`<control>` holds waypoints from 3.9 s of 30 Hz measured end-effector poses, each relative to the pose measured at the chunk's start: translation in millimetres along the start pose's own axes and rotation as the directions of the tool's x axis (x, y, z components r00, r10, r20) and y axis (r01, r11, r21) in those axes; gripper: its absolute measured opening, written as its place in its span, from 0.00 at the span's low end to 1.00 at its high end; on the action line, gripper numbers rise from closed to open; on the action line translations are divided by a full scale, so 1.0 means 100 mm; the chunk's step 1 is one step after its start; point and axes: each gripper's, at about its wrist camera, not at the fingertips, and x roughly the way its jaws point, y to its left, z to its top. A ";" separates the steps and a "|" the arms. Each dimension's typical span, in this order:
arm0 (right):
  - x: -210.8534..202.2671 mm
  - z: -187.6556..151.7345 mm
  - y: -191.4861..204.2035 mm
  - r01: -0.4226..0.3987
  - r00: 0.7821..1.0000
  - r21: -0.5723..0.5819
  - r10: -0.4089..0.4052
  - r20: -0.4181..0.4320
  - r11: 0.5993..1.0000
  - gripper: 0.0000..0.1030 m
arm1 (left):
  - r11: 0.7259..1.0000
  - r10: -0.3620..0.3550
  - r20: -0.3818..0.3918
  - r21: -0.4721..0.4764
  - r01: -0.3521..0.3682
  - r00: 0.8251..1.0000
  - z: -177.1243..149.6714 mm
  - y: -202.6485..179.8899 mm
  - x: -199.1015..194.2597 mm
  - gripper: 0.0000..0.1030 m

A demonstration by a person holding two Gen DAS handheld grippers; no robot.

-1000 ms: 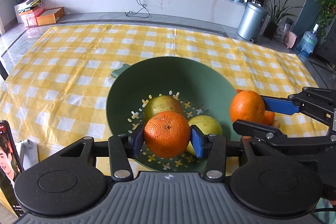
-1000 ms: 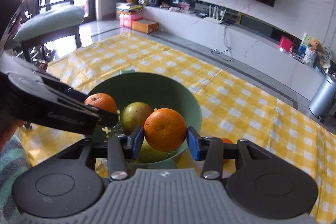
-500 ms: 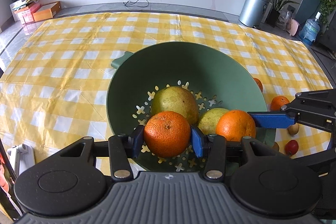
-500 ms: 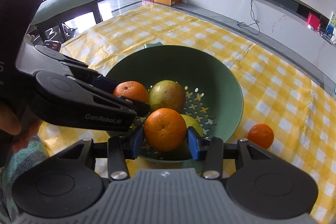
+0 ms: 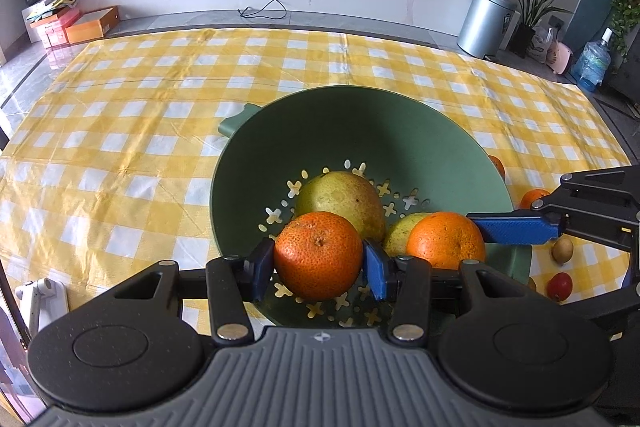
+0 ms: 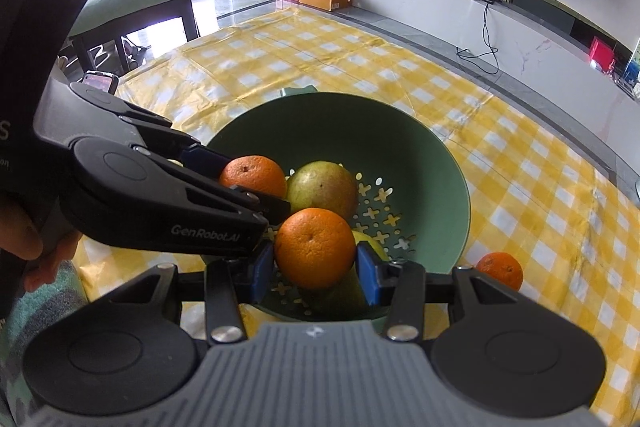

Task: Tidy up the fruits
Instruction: 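Carry the tangerine with the left tool into the colander while the right tool carries the orange in, then open both tools to drop the citrus fruits and withdraw from the colander, then grasp an orange on the cloth with the left tool while the right tool grasps another orange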

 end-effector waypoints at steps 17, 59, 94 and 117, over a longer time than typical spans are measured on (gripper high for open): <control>0.03 0.12 -0.02 -0.088 0.995 0.039 0.089 -0.034 0.995 0.41 | 0.993 -0.055 0.022 -0.102 0.057 0.998 0.01 0.18 -0.11 0.57; -0.46 -0.06 -0.17 -0.016 1.000 0.145 0.015 0.009 0.989 0.59 | 0.999 -0.031 0.085 -0.041 0.035 0.996 -0.01 -0.20 -0.50 0.59; -1.31 -1.81 -0.89 0.188 0.943 0.568 -0.309 0.124 0.802 0.66 | 0.937 -0.209 0.121 0.308 0.164 0.970 -0.44 -1.60 -0.53 0.59; -0.07 -1.13 -1.63 0.087 0.990 0.346 -0.120 0.076 0.934 0.47 | 0.814 -0.051 -0.202 0.559 0.158 0.978 0.65 -1.72 0.71 0.54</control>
